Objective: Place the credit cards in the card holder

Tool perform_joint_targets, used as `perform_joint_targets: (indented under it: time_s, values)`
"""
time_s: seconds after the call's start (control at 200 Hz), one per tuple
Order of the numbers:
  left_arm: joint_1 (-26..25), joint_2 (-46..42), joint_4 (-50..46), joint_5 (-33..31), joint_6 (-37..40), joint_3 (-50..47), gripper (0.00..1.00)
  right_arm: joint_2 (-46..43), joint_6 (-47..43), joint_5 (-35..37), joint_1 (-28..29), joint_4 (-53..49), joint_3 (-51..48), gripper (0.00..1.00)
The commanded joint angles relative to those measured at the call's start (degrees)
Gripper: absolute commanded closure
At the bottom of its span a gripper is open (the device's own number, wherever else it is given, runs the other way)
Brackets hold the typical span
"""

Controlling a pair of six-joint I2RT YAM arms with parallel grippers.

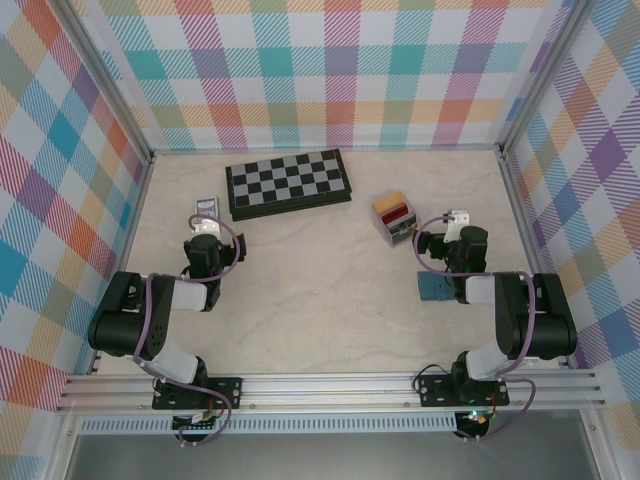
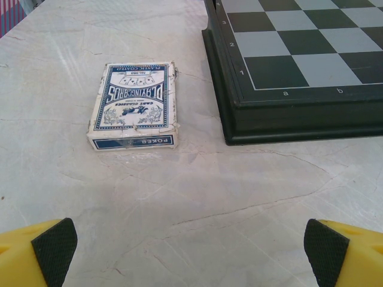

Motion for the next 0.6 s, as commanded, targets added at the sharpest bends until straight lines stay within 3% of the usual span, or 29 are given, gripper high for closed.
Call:
perform_joint_targets:
  time_s: [0.0, 0.25, 0.34, 0.485, 0.595]
  values:
    - [0.55, 0.18, 2.32, -0.85, -0.74, 0.22, 0.00, 0.15, -0.64, -1.12, 0.02, 0.07, 0.82, 0.00]
    - [0.59, -5.66, 4.10, -3.97, -2.02, -3.51, 0.00, -1.83, -0.12, 0.62, 0.22, -1.34, 0.73, 0.00]
    - [1.04, -12.55, -2.78, -6.73, -4.74, -3.93, 0.00, -5.79, 1.41, 4.01, 0.24, -4.30, 0.42, 0.00]
    - [1.47, -24.50, -13.75, -6.46, -8.26, -5.08, 0.00, -17.25, 5.30, 7.39, 0.18, -29.79, 6.33, 0.00]
    - [1.47, -34.46, -26.60, -1.91, -11.87, -2.61, 0.00, -22.64, 15.54, 10.88, 0.17, -50.54, 13.45, 0.00]
